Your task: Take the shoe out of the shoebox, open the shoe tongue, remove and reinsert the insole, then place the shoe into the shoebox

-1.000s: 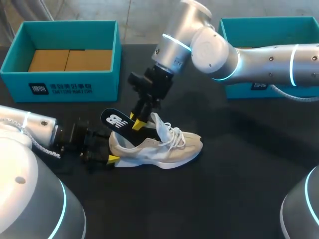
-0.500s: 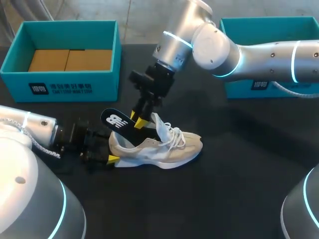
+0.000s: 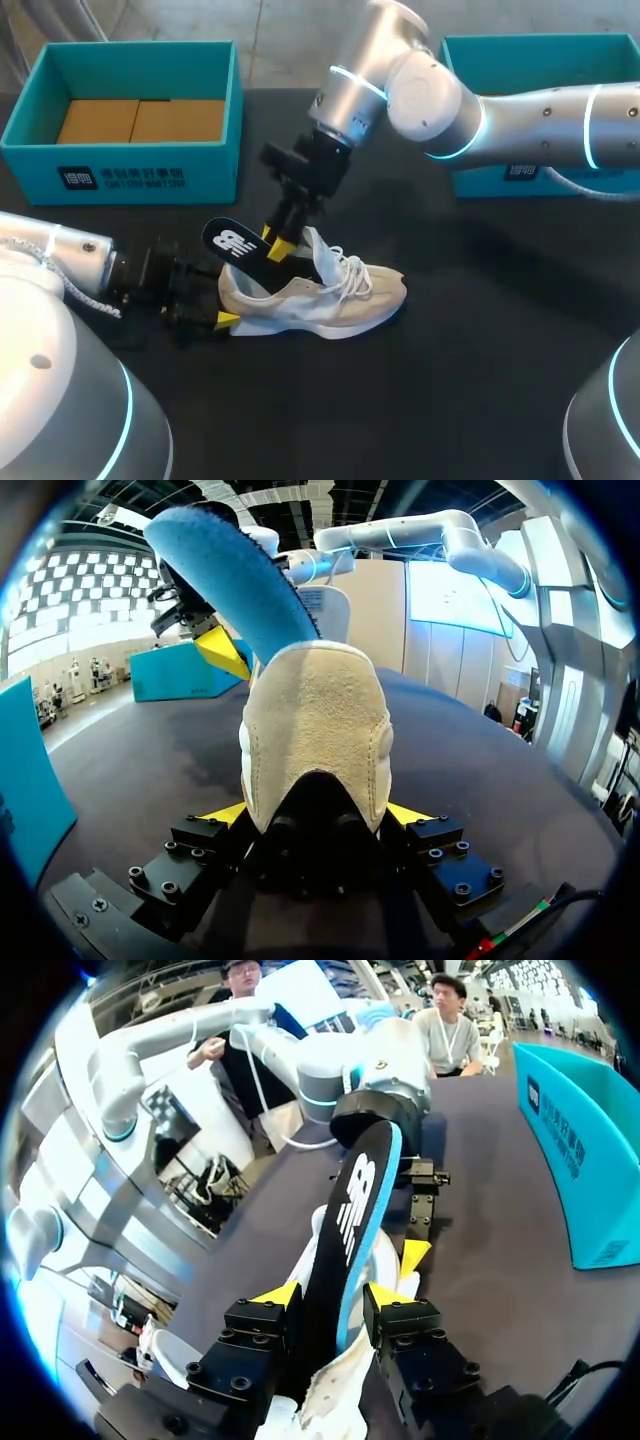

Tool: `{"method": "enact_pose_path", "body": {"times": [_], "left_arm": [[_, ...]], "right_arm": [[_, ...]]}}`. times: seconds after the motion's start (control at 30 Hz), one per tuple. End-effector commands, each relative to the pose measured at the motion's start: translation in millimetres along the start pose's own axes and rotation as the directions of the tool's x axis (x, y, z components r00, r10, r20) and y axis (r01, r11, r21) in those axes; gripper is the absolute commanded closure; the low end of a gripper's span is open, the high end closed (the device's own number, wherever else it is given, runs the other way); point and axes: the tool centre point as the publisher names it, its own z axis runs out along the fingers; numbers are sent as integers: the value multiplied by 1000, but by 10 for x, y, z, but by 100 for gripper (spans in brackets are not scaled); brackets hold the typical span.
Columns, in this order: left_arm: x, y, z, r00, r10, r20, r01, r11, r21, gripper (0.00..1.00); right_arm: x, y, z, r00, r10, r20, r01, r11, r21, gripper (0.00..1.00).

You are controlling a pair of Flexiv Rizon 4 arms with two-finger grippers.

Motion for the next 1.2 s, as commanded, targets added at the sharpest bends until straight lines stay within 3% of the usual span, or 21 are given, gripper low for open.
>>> {"method": "enact_pose_path", "body": {"times": [0.03, 0.4, 0.5, 0.6, 1.2], "left_arm": [[-9, 28, 17, 1000, 0, 1, 0, 1000, -1, 100], [-9, 28, 17, 1000, 0, 1, 0, 1000, -1, 100], [-9, 28, 17, 1000, 0, 1, 0, 1000, -1, 100], [-9, 28, 17, 1000, 0, 1, 0, 1000, -1, 100], [-9, 28, 17, 1000, 0, 1, 0, 1000, -1, 100]], "right_arm": [[13, -32, 60, 1000, 8, -1, -8, 1000, -14, 60], [-6, -30, 115, 999, 23, -27, -23, 1000, -20, 67], [-12, -32, 116, 999, 27, -29, -28, 999, -19, 80], [-15, -13, 105, 999, 28, -32, -29, 999, -16, 100], [-38, 231, -43, 997, -36, 68, 37, 999, -15, 100]]}}
